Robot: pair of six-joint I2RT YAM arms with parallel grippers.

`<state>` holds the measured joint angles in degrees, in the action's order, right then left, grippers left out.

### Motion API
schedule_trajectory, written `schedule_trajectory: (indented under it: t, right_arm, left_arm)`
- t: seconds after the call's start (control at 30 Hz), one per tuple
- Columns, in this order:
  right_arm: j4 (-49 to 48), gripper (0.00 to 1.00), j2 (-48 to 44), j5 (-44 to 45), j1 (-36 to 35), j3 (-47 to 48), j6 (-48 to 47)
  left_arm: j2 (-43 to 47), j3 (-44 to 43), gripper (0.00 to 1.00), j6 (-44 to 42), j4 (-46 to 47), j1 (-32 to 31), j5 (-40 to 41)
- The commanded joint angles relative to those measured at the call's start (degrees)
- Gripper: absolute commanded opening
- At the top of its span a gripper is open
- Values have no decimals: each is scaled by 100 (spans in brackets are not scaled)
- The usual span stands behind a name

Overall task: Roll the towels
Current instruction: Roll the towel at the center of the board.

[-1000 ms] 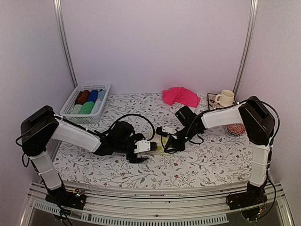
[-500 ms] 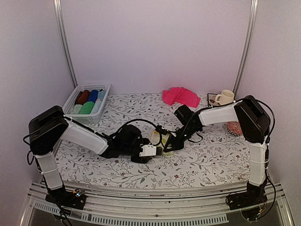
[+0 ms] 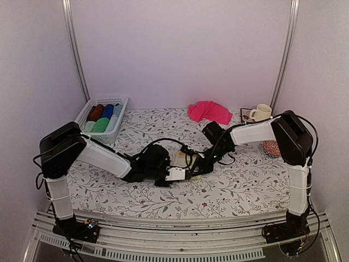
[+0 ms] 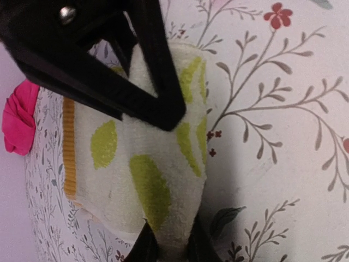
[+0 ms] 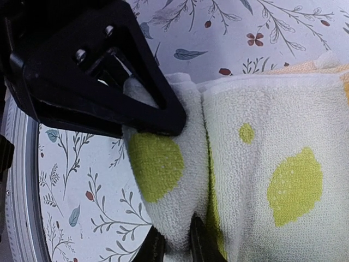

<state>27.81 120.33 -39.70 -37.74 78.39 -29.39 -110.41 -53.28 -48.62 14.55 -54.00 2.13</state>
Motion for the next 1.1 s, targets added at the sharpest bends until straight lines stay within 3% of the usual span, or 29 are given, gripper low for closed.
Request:
schedule_trajectory:
  t: [0.0, 0.03, 0.37, 0.77, 1.07]
  right_arm:
    - [223, 18, 122, 5, 55, 64, -10]
    - [204, 24, 69, 60, 58, 52, -42]
    - [-817, 56, -1356, 856, 65, -1002, -542]
    - [-2141, 58, -2836, 1281, 51, -2561, -1113]
    - [-2728, 57, -3345, 1630, -108, -3299, -1767]
  left_arm:
    - [-101, -91, 5, -11, -396, -63, -204]
    - [-101, -120, 0, 7, -478, -59, -286]
    - [-108, -573, 0, 361, -1611, 222, -1446]
    - [-818, -1907, 0, 931, -2980, 728, -2574]
    - [-1335, -2935, 0, 1306, -4196, 1020, -3343]
